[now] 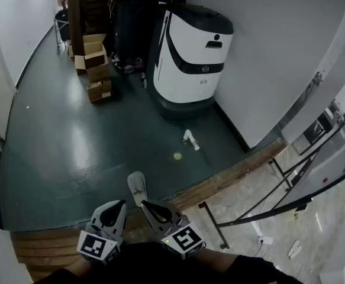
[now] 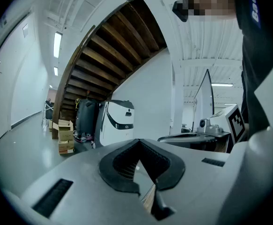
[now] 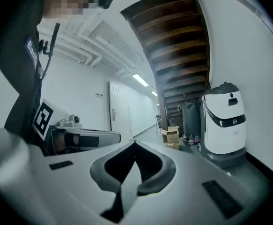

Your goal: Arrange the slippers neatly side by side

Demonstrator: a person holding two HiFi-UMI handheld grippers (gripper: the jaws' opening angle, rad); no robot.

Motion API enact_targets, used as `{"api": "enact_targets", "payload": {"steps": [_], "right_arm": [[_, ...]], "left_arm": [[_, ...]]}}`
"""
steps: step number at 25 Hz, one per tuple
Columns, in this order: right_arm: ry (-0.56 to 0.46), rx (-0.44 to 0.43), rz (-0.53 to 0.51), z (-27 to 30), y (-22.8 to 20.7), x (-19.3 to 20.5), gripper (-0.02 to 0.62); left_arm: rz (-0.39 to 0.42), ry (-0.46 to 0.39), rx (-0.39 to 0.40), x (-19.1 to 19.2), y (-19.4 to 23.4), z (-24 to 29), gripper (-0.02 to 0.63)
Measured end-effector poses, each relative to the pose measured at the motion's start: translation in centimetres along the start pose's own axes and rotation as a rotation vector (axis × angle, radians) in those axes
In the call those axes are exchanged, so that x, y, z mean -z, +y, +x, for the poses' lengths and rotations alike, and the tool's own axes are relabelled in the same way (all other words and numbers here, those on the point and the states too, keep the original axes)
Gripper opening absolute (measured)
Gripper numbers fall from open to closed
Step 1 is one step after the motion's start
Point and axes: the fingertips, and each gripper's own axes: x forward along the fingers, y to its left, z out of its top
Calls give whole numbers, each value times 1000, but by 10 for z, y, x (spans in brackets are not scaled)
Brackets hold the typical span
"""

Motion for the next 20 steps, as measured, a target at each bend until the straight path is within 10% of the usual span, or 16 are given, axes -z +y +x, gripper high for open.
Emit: {"api": "enact_targets", "payload": {"steps": [20], "right_arm": [[-8, -3, 51, 6, -10, 6, -3]], "left_arm": [[-26, 15, -22, 6, 7, 7, 0]]}}
